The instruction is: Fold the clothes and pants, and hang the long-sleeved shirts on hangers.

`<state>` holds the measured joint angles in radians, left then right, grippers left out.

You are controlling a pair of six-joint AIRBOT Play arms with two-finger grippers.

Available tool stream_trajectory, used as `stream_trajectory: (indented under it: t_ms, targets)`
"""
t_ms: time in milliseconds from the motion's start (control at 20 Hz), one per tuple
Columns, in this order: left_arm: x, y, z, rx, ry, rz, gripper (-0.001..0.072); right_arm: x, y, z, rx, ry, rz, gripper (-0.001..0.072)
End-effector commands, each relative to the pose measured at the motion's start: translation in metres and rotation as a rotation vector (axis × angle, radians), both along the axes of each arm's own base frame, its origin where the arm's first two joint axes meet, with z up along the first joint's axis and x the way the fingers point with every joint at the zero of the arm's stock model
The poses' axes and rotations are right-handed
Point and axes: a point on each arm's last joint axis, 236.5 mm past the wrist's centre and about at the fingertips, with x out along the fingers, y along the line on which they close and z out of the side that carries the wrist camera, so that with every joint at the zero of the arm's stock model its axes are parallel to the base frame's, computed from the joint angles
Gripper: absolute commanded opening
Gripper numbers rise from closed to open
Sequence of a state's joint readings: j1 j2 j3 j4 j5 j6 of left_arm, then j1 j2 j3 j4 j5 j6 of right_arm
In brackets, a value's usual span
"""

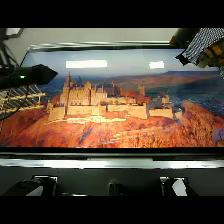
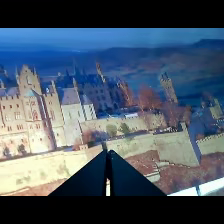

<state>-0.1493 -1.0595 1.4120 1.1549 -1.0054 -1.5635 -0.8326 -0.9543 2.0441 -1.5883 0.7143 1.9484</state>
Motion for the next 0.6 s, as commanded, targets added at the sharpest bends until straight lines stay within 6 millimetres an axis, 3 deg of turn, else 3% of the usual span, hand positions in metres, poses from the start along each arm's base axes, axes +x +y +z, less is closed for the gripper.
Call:
stream_trajectory:
  t_ms: [0,50,100,150,250,350,400,550]
  targets:
    - [-0.004,0.030,0.013,0.051,-0.049,0.042,0.0028,0.152,0.160,-0.057,-0.043,0.233,0.884,0.0036]
    - [-0.007,0.038,0.009,0.089,-0.037,0.051,0.0028,0.187,0.185,-0.116,-0.010,0.452,0.973,0.0035]
    - [-0.011,0.049,0.002,0.139,-0.011,0.063,0.0028,0.208,0.201,-0.183,0.019,0.710,1.005,0.0035]
    - [-0.017,0.058,-0.007,0.178,0.026,0.071,0.0028,0.215,0.214,-0.256,0.050,0.999,1.015,0.0035]
    - [-0.029,0.075,-0.027,0.239,0.112,0.083,0.0028,0.197,0.249,-0.364,0.079,1.438,1.075,0.0034]
    - [-0.033,0.084,-0.041,0.271,0.132,0.080,0.0028,0.180,0.294,-0.422,0.068,1.584,1.182,0.0034]
    - [-0.034,0.087,-0.048,0.279,0.137,0.079,0.0028,0.174,0.307,-0.444,0.069,1.617,1.198,0.0035]
    - [-0.036,0.087,-0.059,0.345,0.130,0.014,0.0029,0.158,0.332,-0.488,0.090,1.683,1.240,0.0037]
